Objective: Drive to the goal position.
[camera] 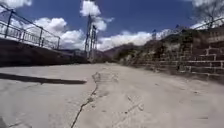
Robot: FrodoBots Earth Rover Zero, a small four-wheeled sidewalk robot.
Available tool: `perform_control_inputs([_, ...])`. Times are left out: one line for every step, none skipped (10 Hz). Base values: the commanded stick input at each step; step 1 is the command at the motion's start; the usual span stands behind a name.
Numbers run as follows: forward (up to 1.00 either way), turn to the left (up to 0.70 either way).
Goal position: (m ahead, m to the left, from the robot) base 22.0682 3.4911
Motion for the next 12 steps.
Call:
perform_control_inputs([1.00, -0.01])
perform_control_inputs([1.00, -0.01])
perform_control_inputs([1.00, -0.01])
perform_control_inputs([1.00, -0.01])
perform_control_inputs([1.00, -0.01])
perform_control_inputs([1.00, -0.01])
perform_control_inputs([1.00, -0.01])
perform_control_inputs([1.00, -0.01])
perform_control_inputs([1.00, -0.01])
perform_control_inputs([1.00, -0.01])
perform_control_inputs([1.00, -0.01])
perform_control_inputs([1.00, -0.01])
